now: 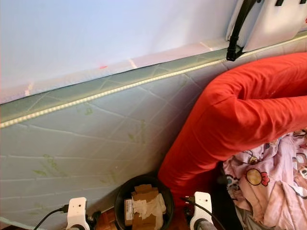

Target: Clean up the room

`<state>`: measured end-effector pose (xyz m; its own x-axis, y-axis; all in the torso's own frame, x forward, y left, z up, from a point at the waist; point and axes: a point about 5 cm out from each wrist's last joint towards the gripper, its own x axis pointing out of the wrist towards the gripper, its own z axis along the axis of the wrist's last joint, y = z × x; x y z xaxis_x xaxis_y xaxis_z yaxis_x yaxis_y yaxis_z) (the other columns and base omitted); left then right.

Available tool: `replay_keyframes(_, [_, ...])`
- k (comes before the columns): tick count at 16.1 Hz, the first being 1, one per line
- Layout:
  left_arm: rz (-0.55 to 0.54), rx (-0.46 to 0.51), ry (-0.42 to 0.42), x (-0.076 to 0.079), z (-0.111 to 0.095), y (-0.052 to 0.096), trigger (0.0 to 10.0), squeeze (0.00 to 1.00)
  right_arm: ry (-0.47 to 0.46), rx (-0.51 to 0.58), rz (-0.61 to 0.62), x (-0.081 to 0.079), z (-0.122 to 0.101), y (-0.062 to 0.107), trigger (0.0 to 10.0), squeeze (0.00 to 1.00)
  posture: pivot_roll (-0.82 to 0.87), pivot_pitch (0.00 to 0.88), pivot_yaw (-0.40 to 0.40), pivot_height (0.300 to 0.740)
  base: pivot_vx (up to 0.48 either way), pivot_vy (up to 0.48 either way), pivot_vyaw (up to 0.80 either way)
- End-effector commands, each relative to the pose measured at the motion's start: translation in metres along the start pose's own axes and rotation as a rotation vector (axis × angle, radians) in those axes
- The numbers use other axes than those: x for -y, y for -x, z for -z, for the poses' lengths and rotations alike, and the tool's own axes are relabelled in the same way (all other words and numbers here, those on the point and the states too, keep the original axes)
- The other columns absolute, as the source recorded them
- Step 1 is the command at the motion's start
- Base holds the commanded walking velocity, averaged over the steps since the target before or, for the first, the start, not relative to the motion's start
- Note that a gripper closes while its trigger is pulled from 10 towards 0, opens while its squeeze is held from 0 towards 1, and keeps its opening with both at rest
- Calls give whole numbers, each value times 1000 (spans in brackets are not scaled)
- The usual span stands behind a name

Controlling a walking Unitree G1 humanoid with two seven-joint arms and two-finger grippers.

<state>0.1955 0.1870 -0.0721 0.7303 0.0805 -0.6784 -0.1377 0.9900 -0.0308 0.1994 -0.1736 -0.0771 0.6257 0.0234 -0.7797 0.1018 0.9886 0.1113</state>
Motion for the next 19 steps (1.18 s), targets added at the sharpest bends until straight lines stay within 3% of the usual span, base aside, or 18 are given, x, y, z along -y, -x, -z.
replay_keyframes(1, [0, -29, -5, 0, 7, 2, 10000, 0, 7, -25, 8, 4, 6, 1, 10000, 0, 41, 108, -33, 740, 0, 0, -712])
replay_keyframes(19, [-5, -9, 0, 0, 5, 2, 10000, 0, 25, -20, -3, 7, 4, 2, 10000, 0, 51, 134, -39, 740, 0, -53, -673])
